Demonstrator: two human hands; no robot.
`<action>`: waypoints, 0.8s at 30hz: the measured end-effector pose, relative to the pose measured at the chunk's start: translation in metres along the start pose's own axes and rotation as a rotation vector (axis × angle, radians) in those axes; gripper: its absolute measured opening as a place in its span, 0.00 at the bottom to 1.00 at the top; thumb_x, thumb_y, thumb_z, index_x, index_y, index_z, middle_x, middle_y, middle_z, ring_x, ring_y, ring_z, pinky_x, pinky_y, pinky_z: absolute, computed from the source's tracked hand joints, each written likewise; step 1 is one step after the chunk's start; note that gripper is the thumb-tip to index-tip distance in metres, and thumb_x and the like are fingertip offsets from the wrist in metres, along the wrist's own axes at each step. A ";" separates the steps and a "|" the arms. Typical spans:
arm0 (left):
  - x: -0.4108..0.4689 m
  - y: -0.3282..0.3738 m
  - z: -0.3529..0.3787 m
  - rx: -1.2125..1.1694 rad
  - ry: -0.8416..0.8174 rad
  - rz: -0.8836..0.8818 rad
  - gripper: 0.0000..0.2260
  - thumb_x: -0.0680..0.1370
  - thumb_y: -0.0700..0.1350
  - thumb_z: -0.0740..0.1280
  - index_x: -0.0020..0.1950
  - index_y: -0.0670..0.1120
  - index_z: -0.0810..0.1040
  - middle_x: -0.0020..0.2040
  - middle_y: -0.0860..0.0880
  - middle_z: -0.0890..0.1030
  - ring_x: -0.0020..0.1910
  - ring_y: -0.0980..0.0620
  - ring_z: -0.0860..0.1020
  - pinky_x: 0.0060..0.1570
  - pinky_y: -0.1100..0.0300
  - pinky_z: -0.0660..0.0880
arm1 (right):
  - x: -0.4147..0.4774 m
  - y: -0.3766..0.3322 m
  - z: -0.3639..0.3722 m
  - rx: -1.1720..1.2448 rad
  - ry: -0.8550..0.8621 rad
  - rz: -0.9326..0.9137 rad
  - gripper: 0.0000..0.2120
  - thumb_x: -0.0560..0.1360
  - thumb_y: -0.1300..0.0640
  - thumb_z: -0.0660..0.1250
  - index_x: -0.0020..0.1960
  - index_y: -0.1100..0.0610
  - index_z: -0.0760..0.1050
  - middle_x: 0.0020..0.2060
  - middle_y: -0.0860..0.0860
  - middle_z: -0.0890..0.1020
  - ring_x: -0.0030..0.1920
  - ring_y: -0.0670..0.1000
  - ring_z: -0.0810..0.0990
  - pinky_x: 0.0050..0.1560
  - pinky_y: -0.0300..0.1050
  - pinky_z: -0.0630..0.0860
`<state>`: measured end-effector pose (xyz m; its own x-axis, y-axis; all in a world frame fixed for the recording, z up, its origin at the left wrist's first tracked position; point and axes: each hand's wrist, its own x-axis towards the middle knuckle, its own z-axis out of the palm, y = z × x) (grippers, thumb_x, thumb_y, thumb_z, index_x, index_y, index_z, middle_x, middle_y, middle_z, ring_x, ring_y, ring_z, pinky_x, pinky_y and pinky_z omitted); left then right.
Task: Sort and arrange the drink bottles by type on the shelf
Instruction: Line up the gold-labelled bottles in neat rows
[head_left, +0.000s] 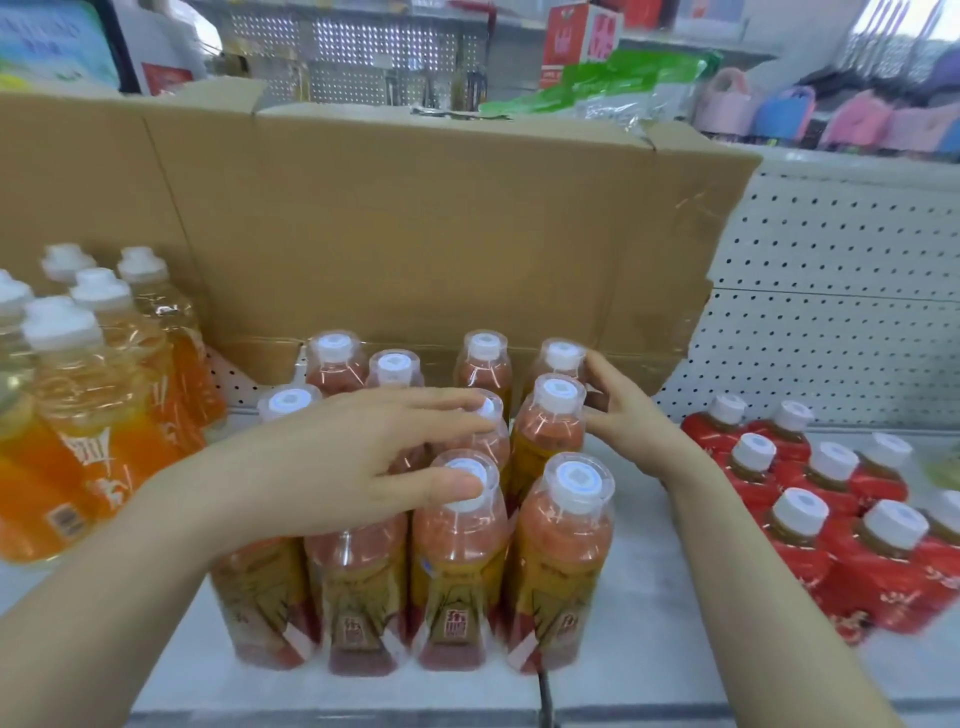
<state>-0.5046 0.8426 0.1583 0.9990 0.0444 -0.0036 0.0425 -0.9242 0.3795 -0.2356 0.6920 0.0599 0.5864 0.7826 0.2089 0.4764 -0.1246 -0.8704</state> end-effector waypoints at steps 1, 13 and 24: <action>-0.004 -0.001 0.004 0.047 0.018 0.019 0.24 0.78 0.60 0.60 0.75 0.63 0.64 0.76 0.69 0.59 0.49 0.83 0.63 0.50 0.86 0.57 | -0.001 -0.001 0.000 -0.013 -0.012 0.001 0.29 0.78 0.63 0.72 0.75 0.46 0.68 0.64 0.41 0.81 0.63 0.44 0.80 0.62 0.41 0.78; -0.025 -0.011 0.057 0.342 0.575 0.178 0.23 0.80 0.63 0.53 0.68 0.57 0.77 0.59 0.60 0.82 0.58 0.59 0.77 0.50 0.66 0.70 | -0.137 -0.046 0.042 0.059 0.439 -0.358 0.21 0.81 0.39 0.61 0.72 0.40 0.68 0.64 0.41 0.79 0.67 0.45 0.77 0.65 0.44 0.75; -0.025 -0.007 0.060 0.474 0.598 0.096 0.29 0.73 0.71 0.55 0.66 0.58 0.77 0.48 0.56 0.84 0.50 0.50 0.82 0.39 0.59 0.75 | -0.138 -0.032 0.089 -0.104 0.347 -0.264 0.36 0.74 0.45 0.75 0.76 0.40 0.62 0.66 0.39 0.78 0.65 0.43 0.79 0.64 0.47 0.77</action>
<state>-0.5289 0.8255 0.1000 0.8268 0.0283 0.5618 0.0917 -0.9922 -0.0850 -0.3901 0.6425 0.0194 0.6128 0.5471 0.5702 0.6920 -0.0230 -0.7215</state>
